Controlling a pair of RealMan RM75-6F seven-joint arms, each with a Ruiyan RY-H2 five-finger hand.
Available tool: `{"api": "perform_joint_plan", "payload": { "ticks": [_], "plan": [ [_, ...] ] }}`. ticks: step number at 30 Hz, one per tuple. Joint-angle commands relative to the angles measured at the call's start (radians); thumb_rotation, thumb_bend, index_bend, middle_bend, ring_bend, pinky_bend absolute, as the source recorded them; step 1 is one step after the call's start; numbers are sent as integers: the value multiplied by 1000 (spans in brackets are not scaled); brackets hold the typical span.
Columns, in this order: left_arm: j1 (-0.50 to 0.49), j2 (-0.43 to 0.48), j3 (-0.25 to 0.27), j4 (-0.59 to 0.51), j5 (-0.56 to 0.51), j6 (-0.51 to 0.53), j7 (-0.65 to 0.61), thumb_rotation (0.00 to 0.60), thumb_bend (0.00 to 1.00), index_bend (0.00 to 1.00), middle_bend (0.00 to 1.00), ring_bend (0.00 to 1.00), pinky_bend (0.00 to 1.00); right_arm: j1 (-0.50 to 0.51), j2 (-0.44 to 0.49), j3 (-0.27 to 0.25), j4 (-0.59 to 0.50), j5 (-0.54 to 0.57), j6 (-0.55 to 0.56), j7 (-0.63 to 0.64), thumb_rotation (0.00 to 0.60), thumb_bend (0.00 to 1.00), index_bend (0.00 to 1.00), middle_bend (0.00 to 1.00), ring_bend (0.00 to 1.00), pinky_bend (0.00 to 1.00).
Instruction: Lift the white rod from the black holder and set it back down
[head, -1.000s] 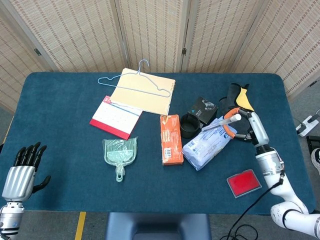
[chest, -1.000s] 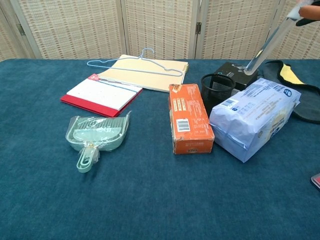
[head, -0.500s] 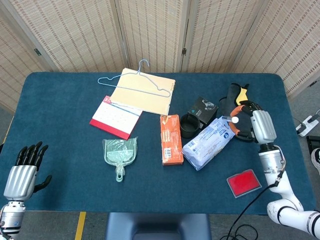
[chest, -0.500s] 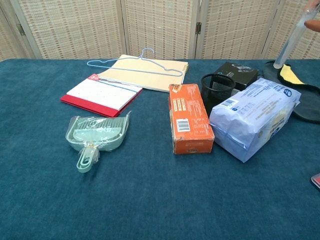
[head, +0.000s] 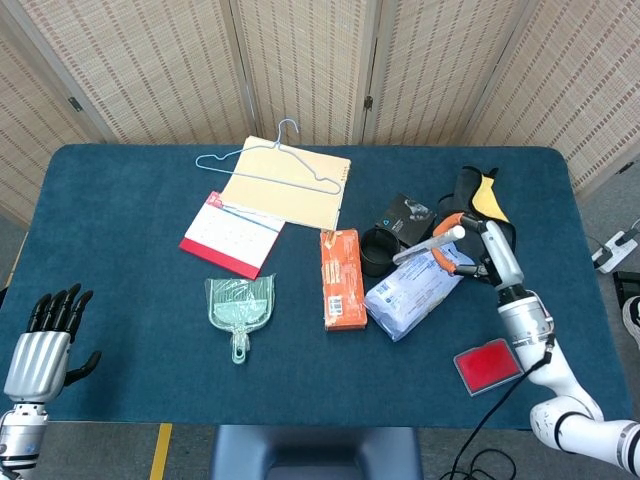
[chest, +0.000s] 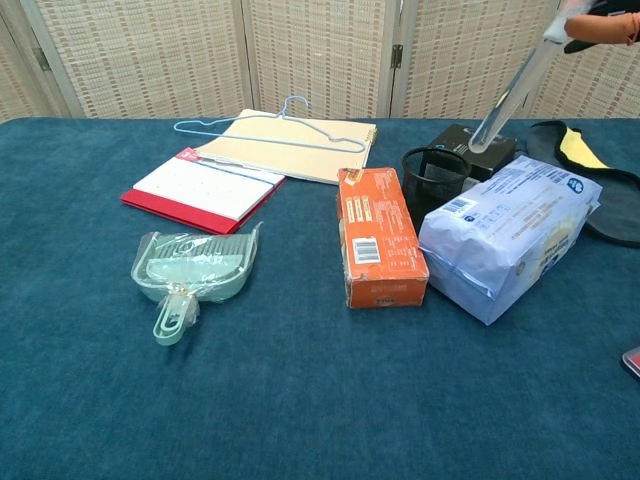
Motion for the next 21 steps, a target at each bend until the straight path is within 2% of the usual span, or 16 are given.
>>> {"api": "perform_joint_plan", "payload": {
  "ticks": [1, 11, 21],
  "plan": [
    [0, -1, 0, 1, 1, 0, -1, 600, 290, 87, 66, 15, 64, 26, -10, 15, -2, 35, -13, -57, 600, 477, 624, 445, 218, 216],
    [6, -1, 2, 7, -8, 1, -4, 600, 290, 88, 66, 16, 64, 148, -125, 49, 138, 177, -124, -197, 600, 477, 624, 445, 218, 216],
    [6, -2, 2, 10, -12, -2, -3, 600, 289, 87, 66, 15, 64, 196, -209, 47, 233, 203, -182, -201, 600, 477, 624, 444, 218, 216]
  ]
}}
